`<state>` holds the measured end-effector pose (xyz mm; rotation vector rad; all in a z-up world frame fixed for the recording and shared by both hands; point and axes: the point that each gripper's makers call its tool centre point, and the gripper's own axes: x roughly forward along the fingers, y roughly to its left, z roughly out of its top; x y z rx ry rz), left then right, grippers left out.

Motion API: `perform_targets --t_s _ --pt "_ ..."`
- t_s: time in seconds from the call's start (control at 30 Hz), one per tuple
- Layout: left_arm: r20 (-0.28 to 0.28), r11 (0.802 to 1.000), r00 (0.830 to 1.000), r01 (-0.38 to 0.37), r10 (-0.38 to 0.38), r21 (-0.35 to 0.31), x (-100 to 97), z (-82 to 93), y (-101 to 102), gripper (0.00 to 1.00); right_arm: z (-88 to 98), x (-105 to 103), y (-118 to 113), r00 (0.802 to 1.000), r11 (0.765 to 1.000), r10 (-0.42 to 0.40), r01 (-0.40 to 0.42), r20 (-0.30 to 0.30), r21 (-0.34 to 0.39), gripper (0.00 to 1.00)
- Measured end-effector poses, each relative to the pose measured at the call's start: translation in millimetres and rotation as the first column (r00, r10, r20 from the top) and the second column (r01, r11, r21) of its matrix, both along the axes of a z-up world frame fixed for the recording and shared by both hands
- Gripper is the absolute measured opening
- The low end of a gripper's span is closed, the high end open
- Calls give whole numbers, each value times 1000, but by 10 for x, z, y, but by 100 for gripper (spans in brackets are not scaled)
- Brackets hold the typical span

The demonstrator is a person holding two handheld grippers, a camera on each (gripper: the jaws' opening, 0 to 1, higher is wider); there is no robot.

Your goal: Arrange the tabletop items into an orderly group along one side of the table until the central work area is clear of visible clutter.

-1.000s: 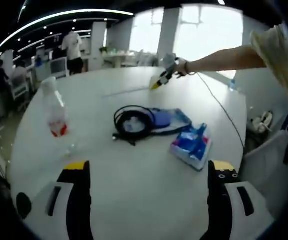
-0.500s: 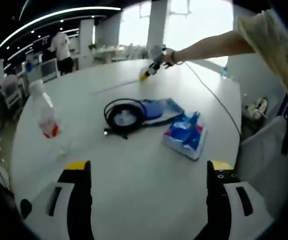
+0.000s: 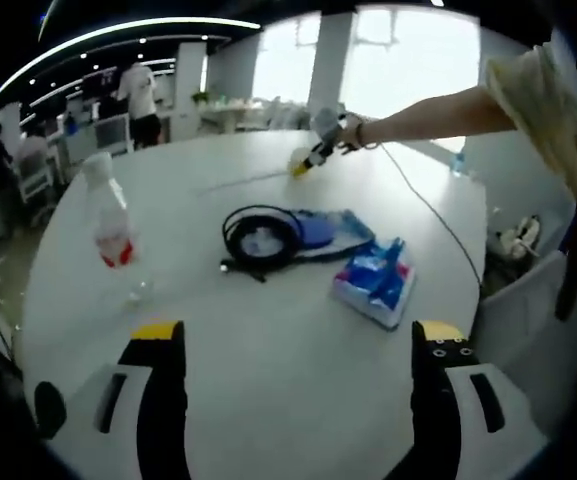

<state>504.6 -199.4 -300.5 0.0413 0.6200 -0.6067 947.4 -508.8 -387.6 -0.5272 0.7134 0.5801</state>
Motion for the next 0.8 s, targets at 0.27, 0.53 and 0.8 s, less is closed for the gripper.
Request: perform_targets --t_s 0.27,0.53,0.8 --pt "24 1000 1000 -13 13 7 64 53 8 90 41 -129 151 998 998 63 -62 -13 27 66" --pt "47 1000 999 -16 16 12 73 148 7 89 122 -249 240 995 995 95 -94 -32 37 65" --pt "64 999 997 -36 36 11 79 231 -1 92 286 -469 385 991 988 132 -130 -30 84 64"
